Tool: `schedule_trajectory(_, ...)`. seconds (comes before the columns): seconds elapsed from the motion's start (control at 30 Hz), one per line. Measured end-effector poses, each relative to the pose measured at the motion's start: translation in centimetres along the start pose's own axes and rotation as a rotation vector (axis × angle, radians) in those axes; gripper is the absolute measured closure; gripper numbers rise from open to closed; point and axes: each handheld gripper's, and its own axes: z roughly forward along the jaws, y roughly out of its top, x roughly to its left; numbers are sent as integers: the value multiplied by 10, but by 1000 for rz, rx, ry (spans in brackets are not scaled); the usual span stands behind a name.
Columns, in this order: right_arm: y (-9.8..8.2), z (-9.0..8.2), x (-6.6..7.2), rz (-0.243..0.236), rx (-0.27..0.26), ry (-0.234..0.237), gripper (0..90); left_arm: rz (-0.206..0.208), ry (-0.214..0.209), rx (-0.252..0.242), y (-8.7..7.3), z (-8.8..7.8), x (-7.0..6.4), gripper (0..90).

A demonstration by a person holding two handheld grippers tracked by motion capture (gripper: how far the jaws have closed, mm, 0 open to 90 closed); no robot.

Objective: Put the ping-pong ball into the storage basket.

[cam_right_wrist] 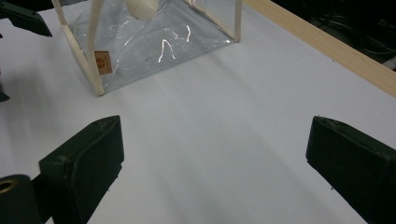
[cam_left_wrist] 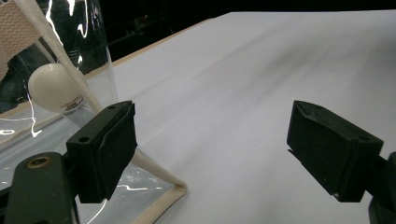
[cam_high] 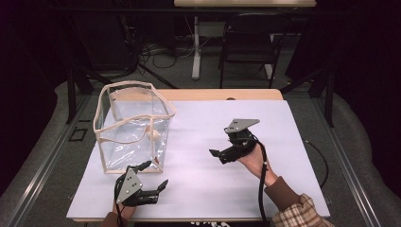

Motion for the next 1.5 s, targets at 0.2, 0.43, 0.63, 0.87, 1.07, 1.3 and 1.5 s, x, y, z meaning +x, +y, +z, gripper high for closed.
schedule_trajectory(0.2,-17,-12,4,1,-26,-25,36,2,-1,3,0,0,0,159)
schedule_trajectory(0.43,-35,-23,4,27,-63,-55,34,2,-1,3,0,0,0,159)
schedule_trajectory(0.63,-48,-28,5,32,-76,-76,32,1,0,2,0,0,0,159)
schedule_trajectory(0.87,-71,-33,8,37,-73,-109,27,-2,-1,3,0,1,0,159)
schedule_trajectory(1.07,-85,-40,10,42,-79,-133,20,0,-2,5,0,1,-1,159)
schedule_trajectory(1.3,-105,-45,17,44,-72,-165,0,1,-2,8,0,2,-1,159)
schedule_trajectory(1.5,-113,-55,20,60,-108,-200,0,-4,-1,6,0,2,0,159)
